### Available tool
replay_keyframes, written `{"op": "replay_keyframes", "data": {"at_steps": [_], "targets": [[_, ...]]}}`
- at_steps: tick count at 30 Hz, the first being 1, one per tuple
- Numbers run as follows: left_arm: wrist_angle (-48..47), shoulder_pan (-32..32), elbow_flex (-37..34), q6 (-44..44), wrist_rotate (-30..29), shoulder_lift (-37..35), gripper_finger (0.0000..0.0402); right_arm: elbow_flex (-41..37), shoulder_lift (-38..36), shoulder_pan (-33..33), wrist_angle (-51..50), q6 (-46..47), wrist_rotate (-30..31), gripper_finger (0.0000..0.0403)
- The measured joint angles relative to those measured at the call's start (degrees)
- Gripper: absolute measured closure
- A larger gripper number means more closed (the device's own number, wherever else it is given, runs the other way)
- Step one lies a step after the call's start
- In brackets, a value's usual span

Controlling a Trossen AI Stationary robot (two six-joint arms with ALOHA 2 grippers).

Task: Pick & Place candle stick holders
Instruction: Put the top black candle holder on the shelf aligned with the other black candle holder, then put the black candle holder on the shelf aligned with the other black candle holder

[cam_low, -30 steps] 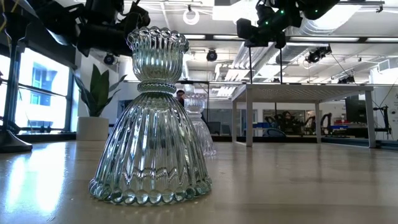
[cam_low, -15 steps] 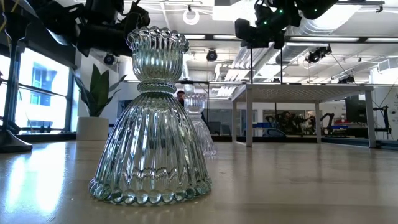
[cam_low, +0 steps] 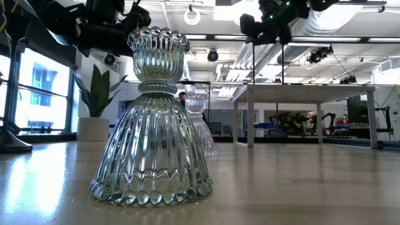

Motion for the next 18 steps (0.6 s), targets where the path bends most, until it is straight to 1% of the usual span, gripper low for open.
{"op": "replay_keyframes", "data": {"at_steps": [7, 12, 16, 18], "targets": [[0.0, 0.0, 0.0, 0.0, 0.0, 0.0, 0.0387, 0.0, -2.4, 1.2, -4.4, 0.1, 1.2, 0.0246], [0.0, 0.0, 0.0, 0.0, 0.0, 0.0, 0.0387, 0.0, -4.0, 2.1, -9.3, 0.4, 1.3, 0.0249], [0.0, 0.0, 0.0, 0.0, 0.0, 0.0, 0.0387, 0.0, -5.7, 4.4, -11.7, -0.6, 1.1, 0.0253], [-0.1, 0.0, 0.0, -0.2, 0.0, 0.0, 0.0387, 0.0, -6.6, 6.2, -13.1, -1.5, 1.1, 0.0263]]}}
